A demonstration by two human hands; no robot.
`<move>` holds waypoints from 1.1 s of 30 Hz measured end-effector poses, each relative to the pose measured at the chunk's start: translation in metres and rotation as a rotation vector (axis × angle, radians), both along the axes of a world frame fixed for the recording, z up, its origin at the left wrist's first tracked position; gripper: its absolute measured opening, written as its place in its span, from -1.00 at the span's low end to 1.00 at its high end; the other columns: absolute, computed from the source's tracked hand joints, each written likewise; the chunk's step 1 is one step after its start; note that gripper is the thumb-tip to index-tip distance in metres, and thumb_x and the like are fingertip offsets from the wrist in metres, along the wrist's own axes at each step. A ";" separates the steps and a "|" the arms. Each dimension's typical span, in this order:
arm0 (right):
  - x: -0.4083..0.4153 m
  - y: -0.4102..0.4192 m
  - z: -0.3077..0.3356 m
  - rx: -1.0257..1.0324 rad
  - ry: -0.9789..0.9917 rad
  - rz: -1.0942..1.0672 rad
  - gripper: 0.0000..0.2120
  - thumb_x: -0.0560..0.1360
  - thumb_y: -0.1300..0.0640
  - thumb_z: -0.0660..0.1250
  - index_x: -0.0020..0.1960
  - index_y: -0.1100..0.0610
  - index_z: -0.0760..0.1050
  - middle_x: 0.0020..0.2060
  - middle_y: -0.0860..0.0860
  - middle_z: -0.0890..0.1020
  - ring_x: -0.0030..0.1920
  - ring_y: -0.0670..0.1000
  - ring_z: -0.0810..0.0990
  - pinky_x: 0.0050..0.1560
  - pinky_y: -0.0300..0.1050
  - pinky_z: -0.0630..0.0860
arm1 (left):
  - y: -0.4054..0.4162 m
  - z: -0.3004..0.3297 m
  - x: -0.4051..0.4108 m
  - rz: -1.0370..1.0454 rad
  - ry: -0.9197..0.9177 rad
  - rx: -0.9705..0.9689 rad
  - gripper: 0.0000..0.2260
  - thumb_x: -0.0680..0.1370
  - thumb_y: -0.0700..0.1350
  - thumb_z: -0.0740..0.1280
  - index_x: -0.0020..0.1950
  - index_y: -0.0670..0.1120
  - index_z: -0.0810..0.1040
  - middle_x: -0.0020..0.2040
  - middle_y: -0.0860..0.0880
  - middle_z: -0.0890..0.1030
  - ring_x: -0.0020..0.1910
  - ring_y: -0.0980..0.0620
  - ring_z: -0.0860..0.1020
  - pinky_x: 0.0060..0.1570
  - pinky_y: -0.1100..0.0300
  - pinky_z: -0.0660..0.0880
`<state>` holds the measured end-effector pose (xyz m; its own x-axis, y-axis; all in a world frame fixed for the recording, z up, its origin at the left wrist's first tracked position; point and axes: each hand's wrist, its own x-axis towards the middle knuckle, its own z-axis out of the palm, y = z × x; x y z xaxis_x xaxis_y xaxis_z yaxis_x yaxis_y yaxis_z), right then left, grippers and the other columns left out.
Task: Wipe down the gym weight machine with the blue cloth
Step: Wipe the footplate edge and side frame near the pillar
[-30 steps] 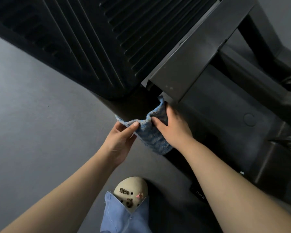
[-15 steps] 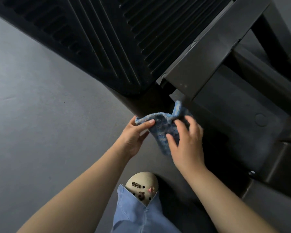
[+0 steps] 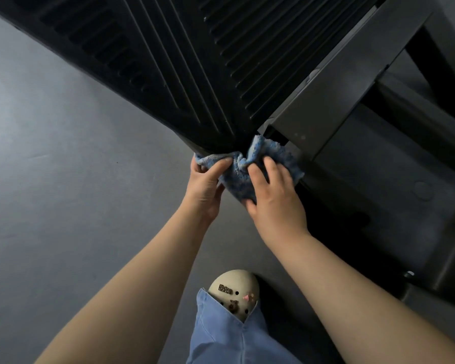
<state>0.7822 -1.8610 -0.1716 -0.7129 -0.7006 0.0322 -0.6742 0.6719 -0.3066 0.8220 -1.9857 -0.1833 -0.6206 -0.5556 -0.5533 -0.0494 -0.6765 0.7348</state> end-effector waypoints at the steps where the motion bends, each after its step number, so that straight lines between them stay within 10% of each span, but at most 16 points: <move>1: 0.002 0.002 -0.002 -0.004 0.011 -0.006 -0.31 0.14 0.23 0.61 0.21 0.21 0.46 0.18 0.31 0.51 0.15 0.37 0.51 -0.05 0.22 0.55 | 0.003 0.000 0.000 0.005 -0.028 -0.019 -0.51 0.43 -0.30 0.39 0.31 -0.01 0.37 0.11 0.01 0.58 0.12 0.02 0.54 -0.08 0.19 0.50; 14: 0.024 0.101 -0.032 0.144 -0.010 -0.175 -0.15 0.05 0.18 0.64 0.24 0.13 0.31 0.19 0.28 0.50 0.15 0.32 0.53 -0.04 0.15 0.57 | 0.087 -0.013 0.012 -0.292 -0.131 0.090 -0.76 0.47 -0.33 0.33 -0.03 0.01 0.48 -0.19 0.10 0.65 -0.21 0.20 0.62 -0.29 0.37 0.53; 21: 0.033 0.149 -0.047 0.284 -0.082 -0.337 -0.06 -0.06 0.17 0.67 0.23 0.15 0.32 0.15 0.27 0.53 0.09 0.32 0.57 -0.11 0.10 0.59 | 0.146 -0.027 0.009 -0.410 -0.318 0.249 -0.86 0.48 -0.19 0.38 -0.04 0.02 0.54 -0.10 0.04 0.62 -0.04 0.07 0.55 -0.08 0.18 0.45; 33: 0.051 0.245 -0.037 0.656 -0.065 -0.357 -0.55 -0.03 0.20 0.64 -0.17 0.18 0.63 -0.21 0.20 0.64 -0.19 0.19 0.65 -0.28 -0.09 0.58 | 0.233 0.000 0.015 -0.923 -0.589 0.250 -0.98 0.58 -0.26 0.24 -0.04 -0.19 0.43 -0.26 -0.14 0.50 -0.33 0.00 0.51 -0.45 0.24 0.53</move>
<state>0.8332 -1.6160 -0.2083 -0.8866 -0.2871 -0.3628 -0.3751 0.9051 0.2004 0.8371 -1.7526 -0.1838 -0.3423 0.1491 -0.9277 -0.9027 -0.3263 0.2806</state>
